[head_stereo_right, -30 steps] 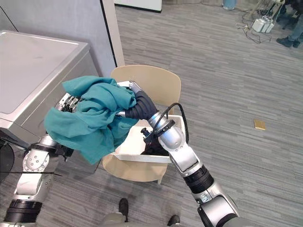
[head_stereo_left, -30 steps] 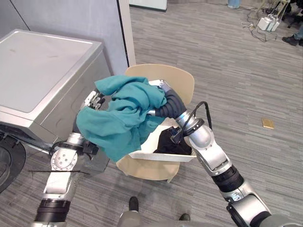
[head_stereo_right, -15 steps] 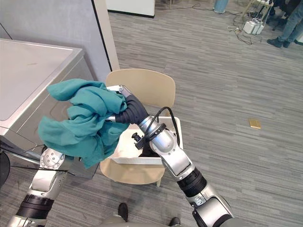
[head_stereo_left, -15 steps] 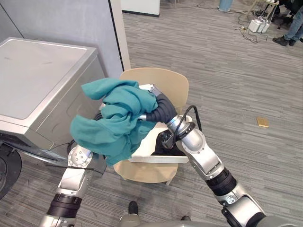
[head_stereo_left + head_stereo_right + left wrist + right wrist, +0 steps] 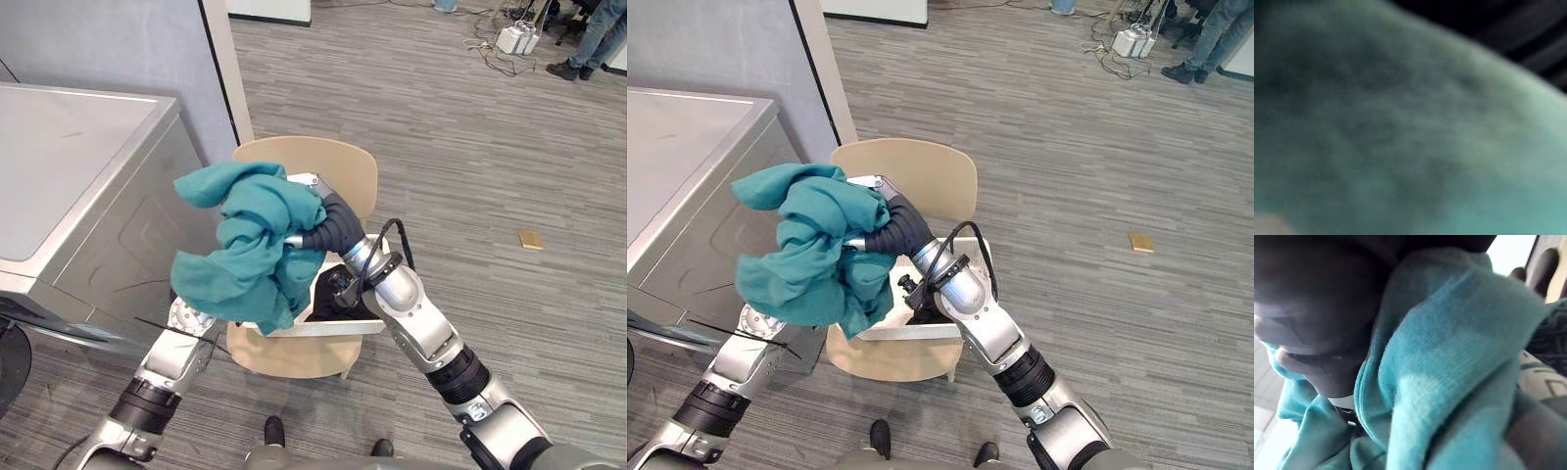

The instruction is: Pick up the laundry basket with both hands and put the clothes into the washing machine.

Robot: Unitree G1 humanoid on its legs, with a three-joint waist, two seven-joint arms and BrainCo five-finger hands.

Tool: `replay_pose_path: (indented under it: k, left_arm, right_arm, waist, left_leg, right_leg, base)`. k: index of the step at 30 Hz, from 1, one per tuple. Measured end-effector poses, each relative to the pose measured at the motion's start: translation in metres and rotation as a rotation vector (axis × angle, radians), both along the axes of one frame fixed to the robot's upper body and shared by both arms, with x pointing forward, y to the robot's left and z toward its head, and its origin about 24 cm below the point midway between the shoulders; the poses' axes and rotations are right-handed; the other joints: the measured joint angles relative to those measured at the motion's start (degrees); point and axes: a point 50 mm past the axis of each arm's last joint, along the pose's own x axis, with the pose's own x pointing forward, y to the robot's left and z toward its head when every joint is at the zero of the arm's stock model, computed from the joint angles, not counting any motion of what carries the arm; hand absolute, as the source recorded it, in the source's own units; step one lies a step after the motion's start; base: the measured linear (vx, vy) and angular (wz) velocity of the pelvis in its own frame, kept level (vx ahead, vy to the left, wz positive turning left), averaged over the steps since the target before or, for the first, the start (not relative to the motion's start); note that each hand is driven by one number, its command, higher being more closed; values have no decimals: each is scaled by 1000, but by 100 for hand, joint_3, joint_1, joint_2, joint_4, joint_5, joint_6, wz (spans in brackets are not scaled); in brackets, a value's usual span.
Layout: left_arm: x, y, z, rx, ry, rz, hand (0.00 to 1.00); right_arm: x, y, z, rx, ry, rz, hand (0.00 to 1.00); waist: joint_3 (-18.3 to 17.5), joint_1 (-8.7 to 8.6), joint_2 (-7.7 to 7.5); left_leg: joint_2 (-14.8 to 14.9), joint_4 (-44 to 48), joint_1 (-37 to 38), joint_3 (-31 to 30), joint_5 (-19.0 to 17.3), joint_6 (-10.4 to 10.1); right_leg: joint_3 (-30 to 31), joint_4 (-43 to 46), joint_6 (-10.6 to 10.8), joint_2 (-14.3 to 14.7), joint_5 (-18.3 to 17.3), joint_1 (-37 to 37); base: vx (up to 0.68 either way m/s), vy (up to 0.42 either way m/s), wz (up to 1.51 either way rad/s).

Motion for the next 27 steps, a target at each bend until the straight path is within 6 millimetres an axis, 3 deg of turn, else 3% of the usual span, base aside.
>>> replay_pose_path:
  k: [2,3,13,20,27]
  left_arm:
    - [1,0,2,-9,-11,15,100]
    - [1,-1,3,-21,-18,22,100]
    - [2,-12,4,-127,-95,199,100]
    - [4,2,6,-279,-100,412,100]
    - [-3,13,-9,-334,-46,514,100]
  right_arm:
    - [1,-1,0,0,3,-4,100]
    - [1,-2,0,1,5,-8,0]
    - [14,-9,-7,27,61,-97,0]
    - [9,1,-18,31,113,-73,0]
    - [3,4,-32,21,169,-63,0]
  waist:
    - [0,1,0]
    - [0,3,0]
    - [0,6,-1]
    - [0,5,-1]
    - [-6,3,-10]
  left_leg:
    - [1,-2,3,4,0,0]
    - [0,-2,4,4,0,0]
    - [-2,-60,61,57,12,15]
    - [-3,-121,140,68,27,5]
    - [-16,-206,275,79,42,4]
  right_leg:
    - [3,0,0,1,1,-1]
    - [3,0,0,0,1,0]
    - [38,-17,-9,4,28,14]
    - [39,-99,-10,27,52,94]
    - [37,-160,-9,36,53,214]
  base:
    - [0,0,0]
    - [0,0,0]
    - [-2,3,-2]
    - [0,0,0]
    - [0,0,0]
